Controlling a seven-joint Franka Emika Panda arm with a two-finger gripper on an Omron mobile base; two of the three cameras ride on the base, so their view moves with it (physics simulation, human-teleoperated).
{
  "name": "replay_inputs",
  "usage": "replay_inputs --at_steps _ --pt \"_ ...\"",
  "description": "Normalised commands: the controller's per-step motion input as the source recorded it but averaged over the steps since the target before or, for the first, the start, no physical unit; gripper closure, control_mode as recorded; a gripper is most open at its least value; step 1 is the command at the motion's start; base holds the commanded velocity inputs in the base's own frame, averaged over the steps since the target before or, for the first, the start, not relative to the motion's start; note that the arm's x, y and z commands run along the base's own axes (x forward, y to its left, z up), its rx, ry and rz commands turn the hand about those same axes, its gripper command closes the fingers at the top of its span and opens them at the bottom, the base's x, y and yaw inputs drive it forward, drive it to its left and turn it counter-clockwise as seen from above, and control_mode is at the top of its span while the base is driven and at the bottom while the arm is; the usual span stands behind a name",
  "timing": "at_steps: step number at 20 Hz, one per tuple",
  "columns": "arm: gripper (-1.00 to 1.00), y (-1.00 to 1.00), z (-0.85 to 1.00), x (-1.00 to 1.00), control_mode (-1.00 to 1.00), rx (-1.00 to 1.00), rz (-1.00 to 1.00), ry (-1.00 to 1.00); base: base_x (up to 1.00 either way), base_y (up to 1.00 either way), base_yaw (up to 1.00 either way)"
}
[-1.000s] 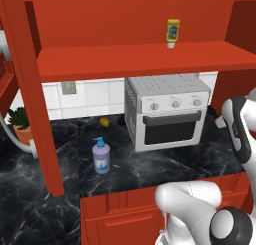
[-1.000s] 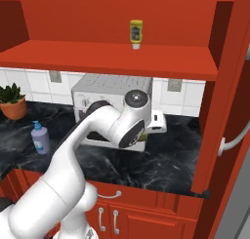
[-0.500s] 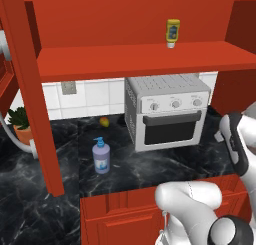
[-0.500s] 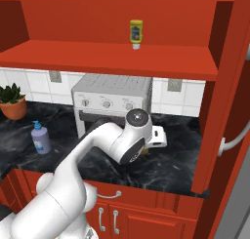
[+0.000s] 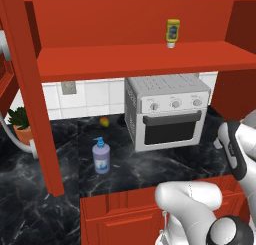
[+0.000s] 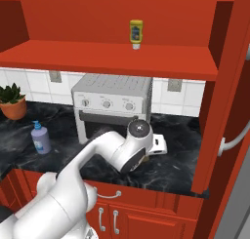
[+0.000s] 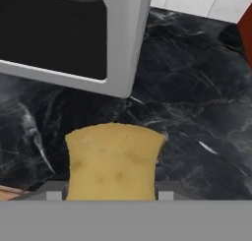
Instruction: Pick the soap dispenser and sponge from the cabinet and place them on the counter.
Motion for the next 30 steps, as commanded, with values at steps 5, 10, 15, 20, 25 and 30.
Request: replay_inputs --at_steps 5,10,15,20,25,30 --pt "1.0 -0.08 -0.32 0.0 -1.0 0.0 0.0 0.0 0.0 0.0 0.0" --pt "1.0 -0.06 -0.29 0.09 -1.0 0.0 0.0 0.0 0.0 0.0 0.0" --pt "1.0 -0.06 -0.27 0.11 -1.0 0.0 0.0 0.0 0.0 0.0 0.0" --pt "1.0 -0.08 -0.28 0.09 -1.0 0.0 0.0 0.0 0.0 0.0 0.0" --pt "1.0 -0.07 -0.23 0.11 -1.0 0.0 0.0 0.0 0.0 0.0 0.0" --pt "1.0 -0.08 -0.22 0.13 -1.0 0.0 0.0 0.0 0.0 0.0 0.0"
